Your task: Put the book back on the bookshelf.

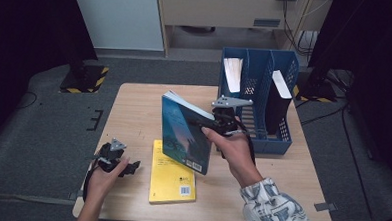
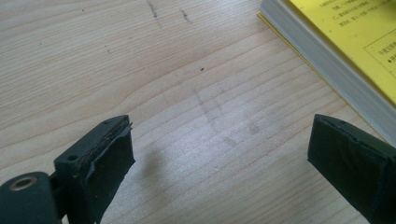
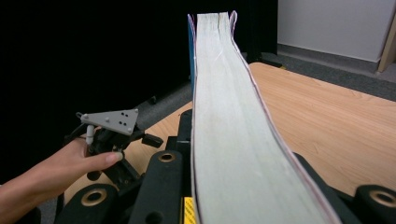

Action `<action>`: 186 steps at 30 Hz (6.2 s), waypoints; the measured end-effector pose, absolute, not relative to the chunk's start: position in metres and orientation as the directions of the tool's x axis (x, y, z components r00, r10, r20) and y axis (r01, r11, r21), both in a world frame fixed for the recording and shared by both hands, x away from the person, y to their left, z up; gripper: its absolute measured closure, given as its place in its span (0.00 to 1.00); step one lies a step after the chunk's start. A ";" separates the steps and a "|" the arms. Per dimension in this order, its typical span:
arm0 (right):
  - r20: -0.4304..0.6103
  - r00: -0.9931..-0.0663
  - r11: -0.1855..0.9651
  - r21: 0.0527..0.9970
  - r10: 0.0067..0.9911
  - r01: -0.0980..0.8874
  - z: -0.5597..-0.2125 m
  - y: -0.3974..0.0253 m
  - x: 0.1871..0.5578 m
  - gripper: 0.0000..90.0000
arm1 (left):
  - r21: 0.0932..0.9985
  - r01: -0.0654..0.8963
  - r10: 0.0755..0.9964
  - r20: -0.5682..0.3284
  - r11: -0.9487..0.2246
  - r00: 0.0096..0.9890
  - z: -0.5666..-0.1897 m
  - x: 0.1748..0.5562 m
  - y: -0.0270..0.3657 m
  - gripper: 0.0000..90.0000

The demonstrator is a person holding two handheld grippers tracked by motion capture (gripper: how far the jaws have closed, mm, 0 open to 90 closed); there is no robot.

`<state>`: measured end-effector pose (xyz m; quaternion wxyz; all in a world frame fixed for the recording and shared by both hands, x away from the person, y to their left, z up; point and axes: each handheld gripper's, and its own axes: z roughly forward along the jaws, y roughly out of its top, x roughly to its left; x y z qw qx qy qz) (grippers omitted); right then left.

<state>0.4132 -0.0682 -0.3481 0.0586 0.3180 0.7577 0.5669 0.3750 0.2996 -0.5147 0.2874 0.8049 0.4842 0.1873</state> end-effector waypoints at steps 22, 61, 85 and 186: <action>0.282 -0.768 0.123 0.898 0.576 0.422 -0.341 -0.124 0.387 0.82 | 0.610 0.702 0.893 0.020 -0.368 0.450 -0.522 0.377 0.301 0.07; 0.310 -0.648 -0.003 0.903 0.695 0.429 -0.315 -0.229 0.364 0.82 | 0.629 0.699 0.900 0.005 -0.342 0.436 -0.529 0.375 0.301 0.02; 0.308 -0.516 -0.069 0.900 0.800 0.430 -0.282 -0.275 0.398 0.82 | 0.635 0.695 0.900 0.001 -0.336 0.435 -0.530 0.374 0.301 0.00; 0.171 -0.163 -0.090 0.906 0.972 0.413 -0.333 -0.198 0.536 0.82 | 0.633 0.689 0.891 0.001 -0.353 0.455 -0.530 0.377 0.296 0.00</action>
